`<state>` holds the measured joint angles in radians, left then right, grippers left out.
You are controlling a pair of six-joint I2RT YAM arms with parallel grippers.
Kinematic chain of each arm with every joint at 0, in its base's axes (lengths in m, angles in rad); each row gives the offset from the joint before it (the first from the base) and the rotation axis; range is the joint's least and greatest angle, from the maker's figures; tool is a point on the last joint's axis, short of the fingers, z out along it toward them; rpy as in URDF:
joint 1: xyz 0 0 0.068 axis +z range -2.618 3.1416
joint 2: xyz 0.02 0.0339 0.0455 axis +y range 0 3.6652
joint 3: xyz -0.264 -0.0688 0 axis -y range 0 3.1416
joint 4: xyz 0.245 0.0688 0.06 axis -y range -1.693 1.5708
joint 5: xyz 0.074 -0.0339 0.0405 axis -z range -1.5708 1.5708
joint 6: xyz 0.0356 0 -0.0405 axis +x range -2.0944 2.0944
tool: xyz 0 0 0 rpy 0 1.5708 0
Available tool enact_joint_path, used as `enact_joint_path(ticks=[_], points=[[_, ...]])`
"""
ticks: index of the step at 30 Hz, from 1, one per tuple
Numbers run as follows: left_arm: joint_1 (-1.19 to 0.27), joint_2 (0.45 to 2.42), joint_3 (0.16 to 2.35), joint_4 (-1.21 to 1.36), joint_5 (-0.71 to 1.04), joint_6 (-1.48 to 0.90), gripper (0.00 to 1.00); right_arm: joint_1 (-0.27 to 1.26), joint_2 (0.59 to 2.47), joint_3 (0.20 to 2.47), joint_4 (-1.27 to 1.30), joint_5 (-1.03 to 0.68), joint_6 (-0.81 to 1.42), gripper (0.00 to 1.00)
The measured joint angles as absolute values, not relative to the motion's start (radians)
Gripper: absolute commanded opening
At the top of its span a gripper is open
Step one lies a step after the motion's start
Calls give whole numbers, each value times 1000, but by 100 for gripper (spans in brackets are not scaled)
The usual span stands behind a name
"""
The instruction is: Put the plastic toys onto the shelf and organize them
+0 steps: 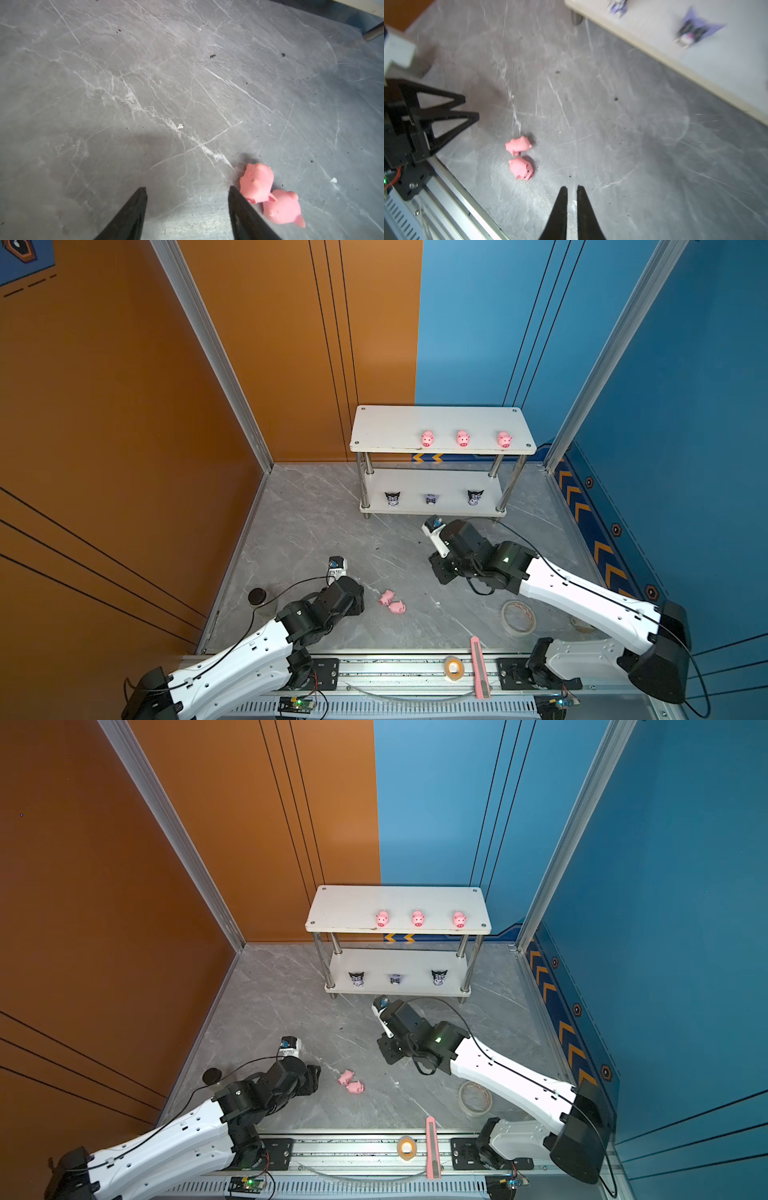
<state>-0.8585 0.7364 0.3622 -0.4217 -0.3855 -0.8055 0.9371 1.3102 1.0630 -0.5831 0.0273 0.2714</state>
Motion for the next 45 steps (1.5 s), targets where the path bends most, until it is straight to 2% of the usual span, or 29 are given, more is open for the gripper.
enact_joint_path(ticks=[7, 13, 29, 45], points=[[-864, 737, 347, -416, -421, -836, 56, 1110, 1566, 1050, -484, -54, 302, 6], [-825, 751, 366, -416, -423, -827, 58, 1132, 1714, 1086, -439, -71, 339, 4], [-726, 758, 359, -386, -391, -805, 63, 1105, 1800, 1162, -400, -76, 367, 4], [-707, 755, 359, -366, -373, -782, 64, 1090, 1936, 1341, -380, -114, 364, 5]])
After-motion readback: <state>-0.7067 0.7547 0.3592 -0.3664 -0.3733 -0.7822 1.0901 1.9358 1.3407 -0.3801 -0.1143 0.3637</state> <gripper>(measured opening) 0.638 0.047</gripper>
